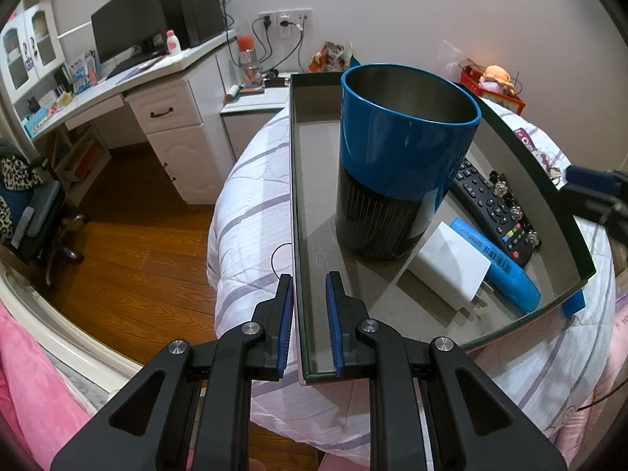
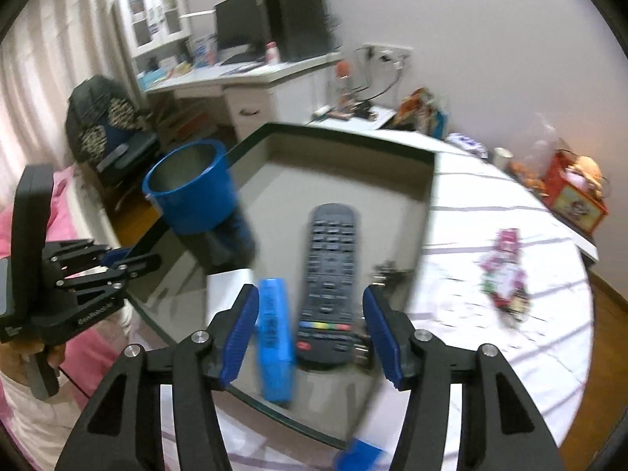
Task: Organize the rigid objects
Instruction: 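Move the open right tool back toward the clear blue-capped tube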
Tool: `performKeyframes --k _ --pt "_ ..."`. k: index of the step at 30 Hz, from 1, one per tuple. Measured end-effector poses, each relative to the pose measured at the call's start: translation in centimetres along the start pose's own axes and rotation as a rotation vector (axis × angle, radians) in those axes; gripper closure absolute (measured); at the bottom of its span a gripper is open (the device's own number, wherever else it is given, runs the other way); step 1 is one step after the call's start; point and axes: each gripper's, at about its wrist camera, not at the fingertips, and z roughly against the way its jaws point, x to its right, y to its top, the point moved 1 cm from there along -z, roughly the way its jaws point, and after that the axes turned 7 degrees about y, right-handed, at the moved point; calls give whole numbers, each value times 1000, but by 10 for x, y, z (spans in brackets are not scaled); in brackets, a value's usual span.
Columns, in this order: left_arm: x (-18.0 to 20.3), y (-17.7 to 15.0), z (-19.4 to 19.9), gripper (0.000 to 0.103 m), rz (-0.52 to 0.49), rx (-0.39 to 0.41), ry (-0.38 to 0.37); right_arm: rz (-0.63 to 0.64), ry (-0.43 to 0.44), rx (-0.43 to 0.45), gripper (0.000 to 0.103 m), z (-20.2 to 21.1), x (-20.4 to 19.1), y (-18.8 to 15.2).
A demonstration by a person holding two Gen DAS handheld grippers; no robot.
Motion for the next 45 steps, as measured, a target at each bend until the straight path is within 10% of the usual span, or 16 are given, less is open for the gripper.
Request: performKeyframes --k 15,45 --pt "-1 -1 1 88 -5 -2 9 -195 -318 86 26 51 91 -19" --pt "1 -2 0 88 -6 -4 14 -143 -224 -51 26 39 28 -101"
